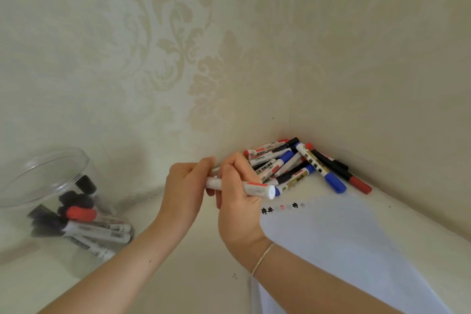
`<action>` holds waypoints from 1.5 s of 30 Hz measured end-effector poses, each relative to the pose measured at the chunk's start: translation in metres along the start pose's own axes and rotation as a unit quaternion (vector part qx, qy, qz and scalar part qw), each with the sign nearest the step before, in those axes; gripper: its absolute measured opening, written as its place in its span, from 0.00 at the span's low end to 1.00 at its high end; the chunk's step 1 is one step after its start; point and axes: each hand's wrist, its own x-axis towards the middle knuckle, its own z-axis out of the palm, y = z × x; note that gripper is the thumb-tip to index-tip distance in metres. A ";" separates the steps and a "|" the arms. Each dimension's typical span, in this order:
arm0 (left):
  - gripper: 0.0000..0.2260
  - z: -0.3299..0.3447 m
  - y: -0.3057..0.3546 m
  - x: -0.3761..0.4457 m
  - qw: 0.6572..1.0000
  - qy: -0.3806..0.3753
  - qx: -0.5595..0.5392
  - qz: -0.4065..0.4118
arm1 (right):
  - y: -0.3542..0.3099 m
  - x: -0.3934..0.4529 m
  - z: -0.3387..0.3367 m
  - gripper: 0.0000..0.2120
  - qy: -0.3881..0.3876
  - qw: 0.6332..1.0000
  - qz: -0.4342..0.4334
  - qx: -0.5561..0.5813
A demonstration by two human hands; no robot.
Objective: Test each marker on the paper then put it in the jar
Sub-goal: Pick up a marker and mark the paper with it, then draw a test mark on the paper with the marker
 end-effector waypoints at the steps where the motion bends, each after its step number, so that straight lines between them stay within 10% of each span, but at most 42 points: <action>1: 0.25 -0.004 -0.001 -0.001 1.000 0.006 0.003 -0.003 | 0.000 0.001 0.004 0.09 -0.002 1.000 0.001 -0.002; 10: 0.25 -0.040 0.023 -0.002 0.993 0.010 0.114 0.022 | -0.017 0.031 0.033 0.10 -0.063 0.988 0.140 0.019; 18: 0.11 -0.124 0.084 -0.008 0.890 0.118 0.371 0.235 | -0.018 0.080 0.030 0.28 -0.184 0.921 0.290 -0.183; 22: 0.12 -0.170 0.101 -0.018 0.797 0.248 0.498 0.237 | 0.019 0.081 0.001 0.09 -0.310 0.714 0.068 -0.624; 24: 0.12 -0.176 0.100 -0.022 0.746 0.257 0.586 0.184 | 0.039 0.072 -0.004 0.17 -0.360 0.625 0.000 -0.693; 30: 0.14 -0.162 0.089 -0.020 0.680 0.198 0.701 0.088 | 0.072 0.065 0.016 0.20 -0.401 0.504 -0.127 -0.755; 45: 0.10 -0.163 0.105 -0.024 0.690 0.162 0.699 0.092 | 0.072 0.067 0.031 0.15 -0.414 0.509 -0.112 -0.746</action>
